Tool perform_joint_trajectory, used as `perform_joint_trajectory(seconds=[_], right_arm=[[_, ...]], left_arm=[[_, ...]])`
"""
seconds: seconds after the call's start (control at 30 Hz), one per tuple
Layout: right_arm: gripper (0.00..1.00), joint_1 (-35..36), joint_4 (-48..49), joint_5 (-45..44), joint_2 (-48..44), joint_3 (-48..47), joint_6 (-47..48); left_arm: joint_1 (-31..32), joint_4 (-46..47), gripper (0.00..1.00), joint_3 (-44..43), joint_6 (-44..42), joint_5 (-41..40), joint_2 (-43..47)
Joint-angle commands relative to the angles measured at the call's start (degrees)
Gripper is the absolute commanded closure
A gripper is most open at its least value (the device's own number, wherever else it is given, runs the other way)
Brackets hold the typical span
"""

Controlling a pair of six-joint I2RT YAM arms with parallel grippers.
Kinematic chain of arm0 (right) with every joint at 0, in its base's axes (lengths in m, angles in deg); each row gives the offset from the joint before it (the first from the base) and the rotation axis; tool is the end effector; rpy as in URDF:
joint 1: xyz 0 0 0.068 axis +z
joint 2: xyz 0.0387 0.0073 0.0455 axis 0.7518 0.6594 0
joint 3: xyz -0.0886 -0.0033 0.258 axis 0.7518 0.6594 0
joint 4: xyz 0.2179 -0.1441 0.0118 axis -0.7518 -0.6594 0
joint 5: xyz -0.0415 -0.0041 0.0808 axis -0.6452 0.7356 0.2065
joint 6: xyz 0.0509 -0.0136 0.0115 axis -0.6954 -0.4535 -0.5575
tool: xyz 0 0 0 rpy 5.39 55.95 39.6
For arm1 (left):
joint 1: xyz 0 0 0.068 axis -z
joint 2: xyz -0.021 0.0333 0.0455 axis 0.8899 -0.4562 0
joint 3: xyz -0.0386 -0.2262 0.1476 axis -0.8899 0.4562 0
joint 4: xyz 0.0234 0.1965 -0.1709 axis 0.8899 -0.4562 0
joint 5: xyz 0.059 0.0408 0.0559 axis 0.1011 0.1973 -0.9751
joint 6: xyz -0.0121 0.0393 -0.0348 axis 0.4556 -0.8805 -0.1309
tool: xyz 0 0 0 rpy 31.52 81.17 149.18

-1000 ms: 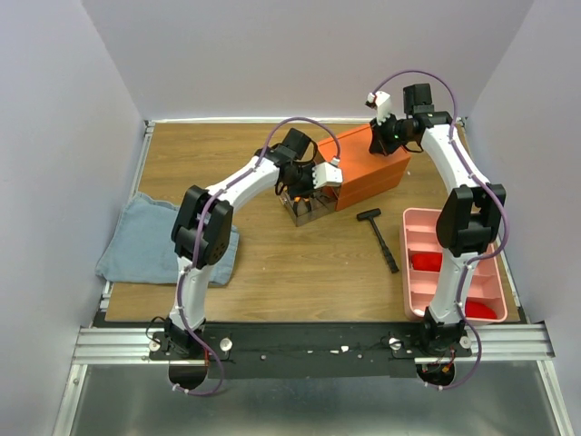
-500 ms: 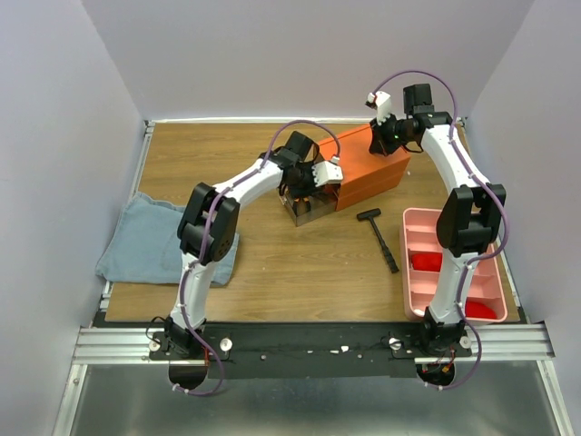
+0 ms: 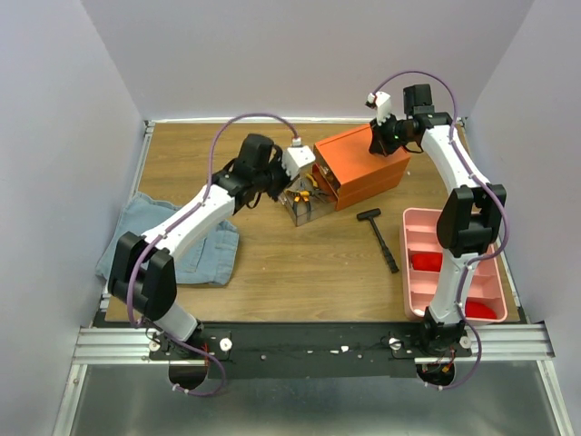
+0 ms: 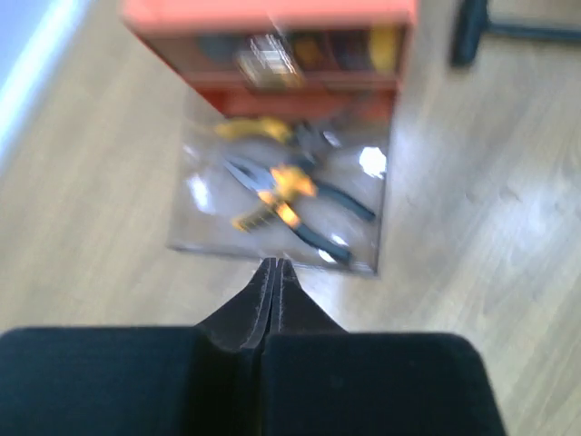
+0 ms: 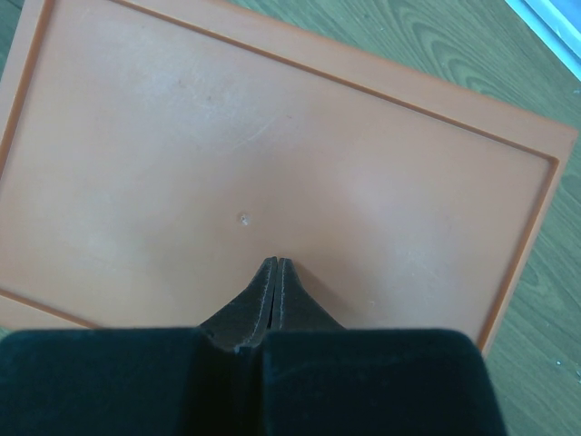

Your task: Sort the tools into containers

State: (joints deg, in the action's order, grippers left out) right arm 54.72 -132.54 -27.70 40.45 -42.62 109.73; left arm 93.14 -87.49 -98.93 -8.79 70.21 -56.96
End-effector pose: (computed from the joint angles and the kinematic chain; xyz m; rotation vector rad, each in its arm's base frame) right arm 0.4566 0.0644 0.2839 -0.9324 2.1938 0.3970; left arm 0.3124 -0.1941 0.3161 1.1192 1.8222 -0.3722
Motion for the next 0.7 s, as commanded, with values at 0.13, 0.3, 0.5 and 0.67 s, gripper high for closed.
perform_joint_trajectory(seconds=[0.13,0.3,0.5,0.67], right_arm=[[0.99,-0.27,-16.57,-6.74,5.98,7.69,0.88],[0.99,-0.18,-16.39,-6.92,5.98,8.57,0.79],[0.99,-0.18,-16.22,-7.18,6.50,9.19,0.79],[0.99,-0.26,-16.30,-7.36,6.50,9.63,0.96]], left_arm=[[-2.07,3.93,1.00,16.21,6.52,8.73,-1.41],[-2.07,8.59,1.00,13.86,8.09,10.31,-6.84],[-1.98,11.58,1.00,0.87,12.40,13.03,-18.44],[-1.98,15.08,1.00,-6.36,16.35,15.32,-25.22]])
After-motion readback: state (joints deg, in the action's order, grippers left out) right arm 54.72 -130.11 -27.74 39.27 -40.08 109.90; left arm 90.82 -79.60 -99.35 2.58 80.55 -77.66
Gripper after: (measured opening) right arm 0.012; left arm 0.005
